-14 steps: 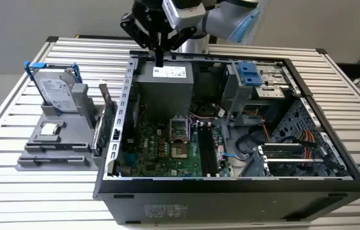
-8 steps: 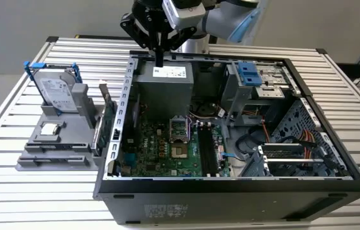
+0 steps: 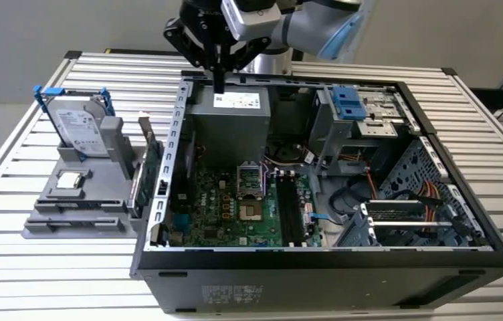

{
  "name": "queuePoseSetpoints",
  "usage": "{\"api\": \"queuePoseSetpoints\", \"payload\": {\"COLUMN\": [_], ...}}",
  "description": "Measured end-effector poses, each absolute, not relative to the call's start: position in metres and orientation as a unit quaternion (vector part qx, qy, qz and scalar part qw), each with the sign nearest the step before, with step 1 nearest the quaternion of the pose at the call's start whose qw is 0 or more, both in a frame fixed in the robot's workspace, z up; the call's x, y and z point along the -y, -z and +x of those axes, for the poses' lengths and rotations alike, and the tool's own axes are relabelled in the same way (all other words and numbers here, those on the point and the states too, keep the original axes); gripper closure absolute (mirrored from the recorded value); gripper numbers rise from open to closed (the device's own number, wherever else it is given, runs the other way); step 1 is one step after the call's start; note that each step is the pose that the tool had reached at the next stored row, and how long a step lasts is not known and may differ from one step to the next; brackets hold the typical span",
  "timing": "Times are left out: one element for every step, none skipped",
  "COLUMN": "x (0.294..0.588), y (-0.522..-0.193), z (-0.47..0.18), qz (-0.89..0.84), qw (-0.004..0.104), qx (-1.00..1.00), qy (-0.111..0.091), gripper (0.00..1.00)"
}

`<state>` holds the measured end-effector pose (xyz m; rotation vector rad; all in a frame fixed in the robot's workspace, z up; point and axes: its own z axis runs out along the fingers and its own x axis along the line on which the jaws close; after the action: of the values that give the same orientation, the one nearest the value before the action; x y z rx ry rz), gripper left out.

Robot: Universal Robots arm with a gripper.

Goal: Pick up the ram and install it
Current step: 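Reach for the ram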

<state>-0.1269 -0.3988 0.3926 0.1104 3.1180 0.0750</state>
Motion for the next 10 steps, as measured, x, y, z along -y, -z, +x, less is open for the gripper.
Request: {"api": "queuePoseSetpoints", "payload": {"x": [0.399, 0.399, 0.399, 0.399, 0.399, 0.399, 0.399, 0.399, 0.399, 0.399], "y": [-0.393, -0.393, -0.393, -0.393, -0.393, -0.393, -0.393, -0.393, -0.393, -0.393], "z": [-0.128, -0.129, -0.13, -0.131, -0.132, -0.133, -0.133, -0.135, -0.136, -0.138], "qz": [0.035, 0.035, 0.035, 0.035, 0.035, 0.035, 0.035, 0.035, 0.035, 0.035], "qw": [0.01, 0.01, 0.01, 0.01, 0.01, 0.01, 0.01, 0.01, 0.01, 0.01], "qx": [-0.999, -0.999, -0.999, -0.999, -0.999, -0.999, -0.999, -0.999, -0.999, -0.999], "qy": [-0.024, -0.024, -0.024, -0.024, -0.024, -0.024, -0.024, -0.024, -0.024, -0.024], "gripper": [1.0, 1.0, 1.0, 1.0, 1.0, 1.0, 1.0, 1.0, 1.0, 1.0]}}
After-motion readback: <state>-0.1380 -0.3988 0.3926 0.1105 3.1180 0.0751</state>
